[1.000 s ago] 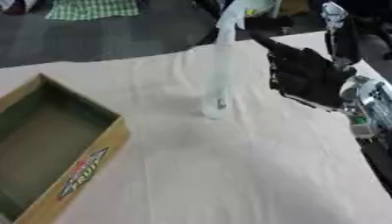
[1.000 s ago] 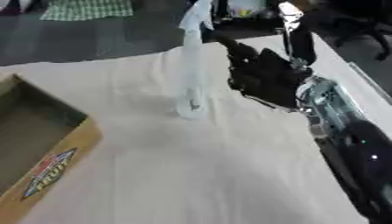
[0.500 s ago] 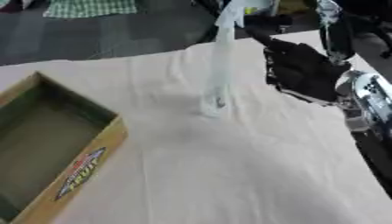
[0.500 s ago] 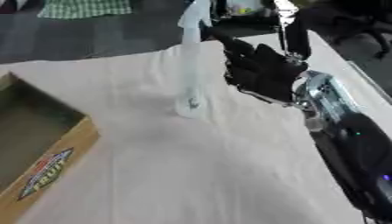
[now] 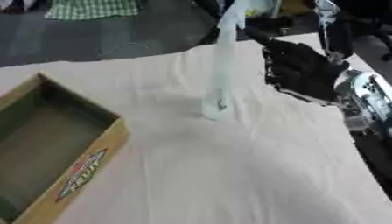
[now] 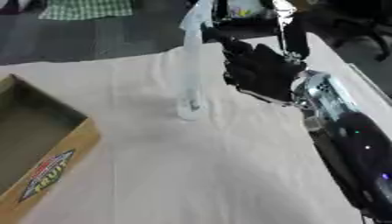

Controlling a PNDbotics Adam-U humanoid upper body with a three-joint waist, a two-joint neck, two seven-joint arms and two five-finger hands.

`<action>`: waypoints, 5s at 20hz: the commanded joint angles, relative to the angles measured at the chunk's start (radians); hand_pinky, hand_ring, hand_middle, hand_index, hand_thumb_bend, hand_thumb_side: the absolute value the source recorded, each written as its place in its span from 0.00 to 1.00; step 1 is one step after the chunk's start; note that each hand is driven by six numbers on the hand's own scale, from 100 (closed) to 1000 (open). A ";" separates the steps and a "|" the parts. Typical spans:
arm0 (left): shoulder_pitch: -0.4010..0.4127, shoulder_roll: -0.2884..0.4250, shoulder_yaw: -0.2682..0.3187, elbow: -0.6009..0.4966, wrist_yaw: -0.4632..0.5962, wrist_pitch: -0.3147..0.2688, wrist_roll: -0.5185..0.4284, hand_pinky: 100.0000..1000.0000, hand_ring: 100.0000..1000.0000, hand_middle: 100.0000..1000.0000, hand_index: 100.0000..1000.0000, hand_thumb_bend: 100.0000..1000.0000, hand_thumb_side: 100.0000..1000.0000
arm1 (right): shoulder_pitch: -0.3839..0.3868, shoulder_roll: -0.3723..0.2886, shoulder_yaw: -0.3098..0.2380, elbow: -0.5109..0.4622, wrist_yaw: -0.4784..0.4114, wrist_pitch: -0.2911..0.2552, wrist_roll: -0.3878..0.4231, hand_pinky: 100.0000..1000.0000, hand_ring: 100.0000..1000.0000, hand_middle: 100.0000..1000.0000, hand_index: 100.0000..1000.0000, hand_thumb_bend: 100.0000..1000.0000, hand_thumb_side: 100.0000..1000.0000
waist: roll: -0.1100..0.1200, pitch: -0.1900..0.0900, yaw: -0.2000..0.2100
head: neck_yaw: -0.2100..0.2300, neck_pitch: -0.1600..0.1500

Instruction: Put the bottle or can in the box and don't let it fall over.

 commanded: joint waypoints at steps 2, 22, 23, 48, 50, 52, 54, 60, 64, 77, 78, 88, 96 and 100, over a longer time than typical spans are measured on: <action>-0.010 0.018 0.007 -0.021 -0.001 0.001 0.000 1.00 0.68 0.69 0.85 0.16 0.85 | -0.018 -0.025 -0.005 -0.004 -0.014 0.003 -0.006 0.00 0.03 0.17 1.00 0.33 1.00 | -0.004 -0.014 0.003 | 0.000 -0.011; -0.016 0.019 0.005 -0.021 -0.001 0.002 0.003 1.00 0.68 0.68 0.85 0.16 0.85 | -0.033 -0.038 -0.010 0.022 -0.024 0.012 -0.012 0.00 0.03 0.17 1.00 0.33 1.00 | -0.006 -0.005 0.008 | -0.006 -0.018; -0.016 0.019 0.005 -0.021 -0.001 0.001 0.002 1.00 0.68 0.68 0.85 0.16 0.85 | -0.034 -0.040 -0.011 0.024 -0.023 0.012 -0.011 0.00 0.03 0.17 1.00 0.33 1.00 | -0.006 -0.004 0.008 | -0.007 -0.019; -0.030 0.017 0.002 -0.021 -0.003 -0.004 -0.001 1.00 0.68 0.68 0.85 0.16 0.85 | -0.063 -0.081 -0.027 0.090 -0.035 0.009 0.013 0.00 0.02 0.16 1.00 0.32 1.00 | 0.008 0.027 0.018 | -0.030 -0.052; -0.031 0.017 0.002 -0.021 -0.003 -0.004 -0.001 1.00 0.68 0.68 0.85 0.16 0.85 | -0.067 -0.083 -0.027 0.093 -0.037 0.009 0.014 0.00 0.02 0.16 1.00 0.32 1.00 | 0.008 0.029 0.021 | -0.033 -0.056; -0.032 0.017 0.002 -0.021 -0.003 -0.005 -0.001 1.00 0.68 0.68 0.85 0.16 0.85 | -0.071 -0.084 -0.027 0.096 -0.039 0.009 0.014 0.00 0.02 0.16 1.00 0.32 1.00 | 0.007 0.033 0.025 | -0.037 -0.061; -0.033 0.017 0.002 -0.021 -0.004 -0.005 -0.002 1.00 0.68 0.68 0.85 0.16 0.86 | -0.075 -0.085 -0.028 0.097 -0.040 0.010 0.015 0.00 0.02 0.16 1.00 0.32 1.00 | 0.006 0.036 0.027 | -0.039 -0.064; -0.034 0.016 0.001 -0.021 -0.005 -0.004 -0.002 1.00 0.68 0.68 0.85 0.16 0.86 | -0.083 -0.087 -0.029 0.099 -0.042 0.010 0.017 0.00 0.02 0.16 1.00 0.32 1.00 | 0.003 0.045 0.033 | -0.042 -0.070; -0.036 0.015 0.000 -0.021 -0.006 -0.004 -0.004 1.00 0.68 0.68 0.85 0.15 0.86 | -0.089 -0.089 -0.029 0.101 -0.044 0.010 0.018 0.00 0.02 0.16 1.00 0.32 1.00 | 0.001 0.050 0.037 | -0.046 -0.075; -0.037 0.014 0.001 -0.021 -0.009 -0.004 -0.004 1.00 0.67 0.68 0.85 0.15 0.86 | -0.097 -0.098 -0.035 0.096 -0.055 0.003 0.025 0.00 0.02 0.16 1.00 0.32 1.00 | -0.004 0.063 0.049 | -0.056 -0.083; -0.038 0.014 0.001 -0.021 -0.009 -0.005 -0.004 1.00 0.67 0.68 0.85 0.15 0.86 | -0.100 -0.101 -0.036 0.094 -0.058 0.002 0.027 0.00 0.02 0.16 1.00 0.32 1.00 | -0.005 0.064 0.051 | -0.057 -0.085; -0.041 0.016 -0.001 -0.021 -0.009 -0.003 -0.006 1.00 0.67 0.68 0.85 0.15 0.87 | -0.116 -0.112 -0.040 0.084 -0.085 -0.008 0.032 0.00 0.02 0.16 1.00 0.31 1.00 | -0.010 0.069 0.057 | -0.061 -0.086; -0.045 0.019 -0.002 -0.021 -0.007 -0.004 -0.006 1.00 0.67 0.68 0.85 0.15 0.87 | -0.129 -0.128 -0.043 0.079 -0.102 -0.017 0.038 0.00 0.03 0.16 1.00 0.30 1.00 | -0.014 0.070 0.061 | -0.068 -0.090; -0.048 0.020 -0.002 -0.021 -0.006 -0.004 -0.005 1.00 0.67 0.68 0.85 0.15 0.87 | -0.136 -0.135 -0.044 0.074 -0.110 -0.022 0.044 0.00 0.03 0.16 1.00 0.29 1.00 | -0.017 0.070 0.062 | -0.070 -0.090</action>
